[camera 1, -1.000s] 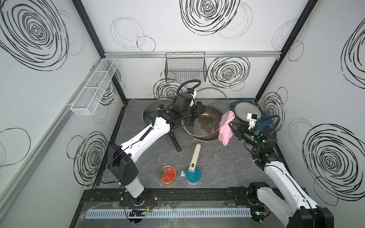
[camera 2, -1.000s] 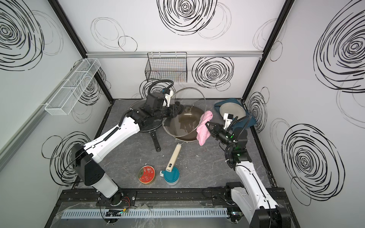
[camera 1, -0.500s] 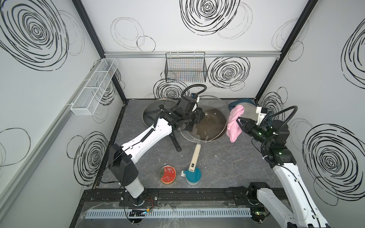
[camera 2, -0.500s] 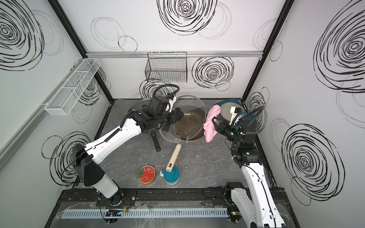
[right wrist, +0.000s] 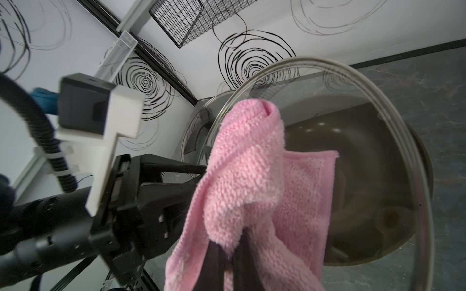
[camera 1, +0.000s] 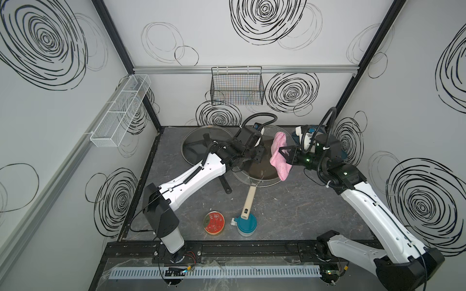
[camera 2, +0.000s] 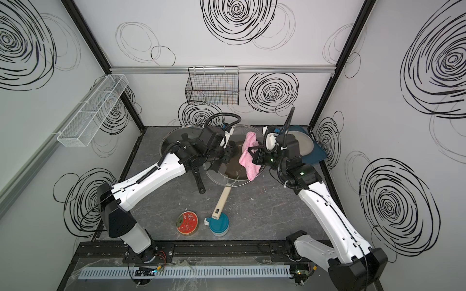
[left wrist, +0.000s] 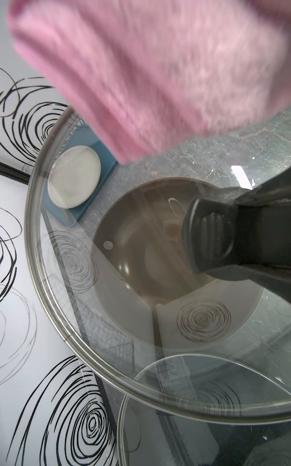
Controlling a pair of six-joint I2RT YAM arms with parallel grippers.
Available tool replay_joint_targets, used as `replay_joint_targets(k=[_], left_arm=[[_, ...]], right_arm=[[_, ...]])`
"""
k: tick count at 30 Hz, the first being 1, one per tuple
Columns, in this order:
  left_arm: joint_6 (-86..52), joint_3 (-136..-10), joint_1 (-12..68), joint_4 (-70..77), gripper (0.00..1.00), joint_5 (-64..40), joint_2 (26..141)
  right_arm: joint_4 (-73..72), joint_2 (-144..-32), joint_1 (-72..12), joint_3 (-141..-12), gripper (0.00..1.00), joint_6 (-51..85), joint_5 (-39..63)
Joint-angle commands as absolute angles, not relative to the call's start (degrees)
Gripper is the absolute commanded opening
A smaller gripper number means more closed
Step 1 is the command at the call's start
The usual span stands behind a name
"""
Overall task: Wipe the pot lid with a cloth
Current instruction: Wipe the pot lid.
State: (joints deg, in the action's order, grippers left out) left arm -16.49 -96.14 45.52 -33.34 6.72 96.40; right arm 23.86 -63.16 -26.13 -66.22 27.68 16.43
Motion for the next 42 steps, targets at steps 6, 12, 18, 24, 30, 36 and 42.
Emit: replay_joint_targets(k=[6, 12, 18, 24, 30, 36, 42], left_arm=[[-14.3, -100.7, 47.9, -23.4, 0.00, 9.6, 94.8], [-12.9, -100.8, 49.5, -23.7, 0.00, 8.3, 94.1], [-11.5, -100.2, 51.2, -24.5, 0.00, 6.2, 93.5], [-10.6, -100.1, 52.4, -24.5, 0.00, 5.4, 93.3], [-10.5, -101.1, 52.8, -24.4, 0.00, 4.7, 93.5], [-10.4, -101.9, 52.9, -23.7, 0.00, 5.0, 93.8], [-10.6, -101.9, 52.6, -24.5, 0.00, 6.2, 94.1]], right_arm=[[29.8, -68.3, -28.7, -69.7, 0.00, 25.0, 4.4], [27.8, -71.7, -27.3, -70.5, 0.00, 24.3, 2.4], [23.1, -75.7, -23.6, -73.1, 0.00, 23.6, 8.0], [20.9, -83.1, -23.7, -78.8, 0.00, 22.2, 12.0], [18.5, -88.8, -25.9, -81.7, 0.00, 22.8, 15.8], [16.1, -90.4, -28.6, -80.6, 0.00, 24.3, 18.9], [14.4, -87.3, -25.9, -77.3, 0.00, 26.3, 17.4]])
